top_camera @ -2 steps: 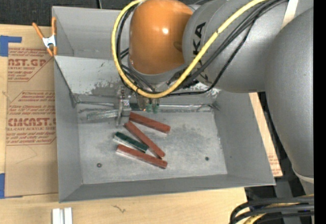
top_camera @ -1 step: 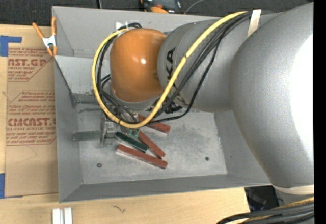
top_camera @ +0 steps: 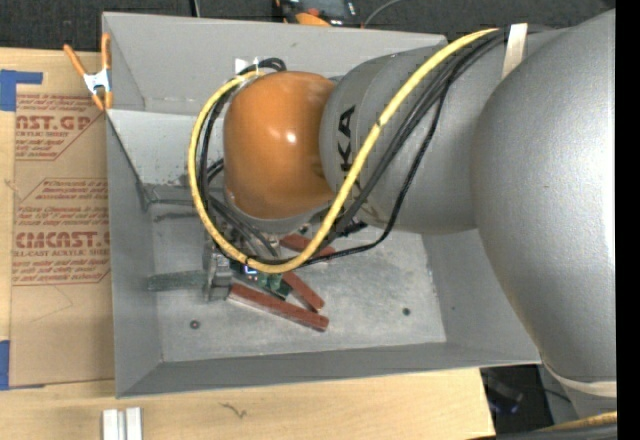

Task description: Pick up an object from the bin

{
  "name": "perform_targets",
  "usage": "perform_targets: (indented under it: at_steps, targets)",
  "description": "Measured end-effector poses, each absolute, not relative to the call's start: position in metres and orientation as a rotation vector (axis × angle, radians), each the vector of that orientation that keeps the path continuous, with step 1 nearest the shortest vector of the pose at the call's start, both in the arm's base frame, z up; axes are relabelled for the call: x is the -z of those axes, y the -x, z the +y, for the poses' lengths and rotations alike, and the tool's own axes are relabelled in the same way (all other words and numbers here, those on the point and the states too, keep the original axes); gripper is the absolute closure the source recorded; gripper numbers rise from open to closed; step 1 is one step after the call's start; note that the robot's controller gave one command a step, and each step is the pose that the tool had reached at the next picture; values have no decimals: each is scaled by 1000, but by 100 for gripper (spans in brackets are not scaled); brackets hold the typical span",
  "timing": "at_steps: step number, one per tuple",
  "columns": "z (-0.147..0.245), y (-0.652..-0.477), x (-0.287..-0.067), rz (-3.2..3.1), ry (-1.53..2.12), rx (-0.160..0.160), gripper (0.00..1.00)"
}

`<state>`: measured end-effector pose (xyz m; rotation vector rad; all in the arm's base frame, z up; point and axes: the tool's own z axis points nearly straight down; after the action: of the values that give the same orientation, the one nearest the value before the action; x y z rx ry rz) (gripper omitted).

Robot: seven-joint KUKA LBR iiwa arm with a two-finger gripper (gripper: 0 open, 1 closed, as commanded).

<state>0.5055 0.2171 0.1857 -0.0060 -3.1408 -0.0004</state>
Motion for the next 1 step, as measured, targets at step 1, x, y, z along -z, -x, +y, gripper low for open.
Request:
perform_targets:
  at_steps: [1]
  targets:
    - [226,-488,-303,-3151,-8,8,100]
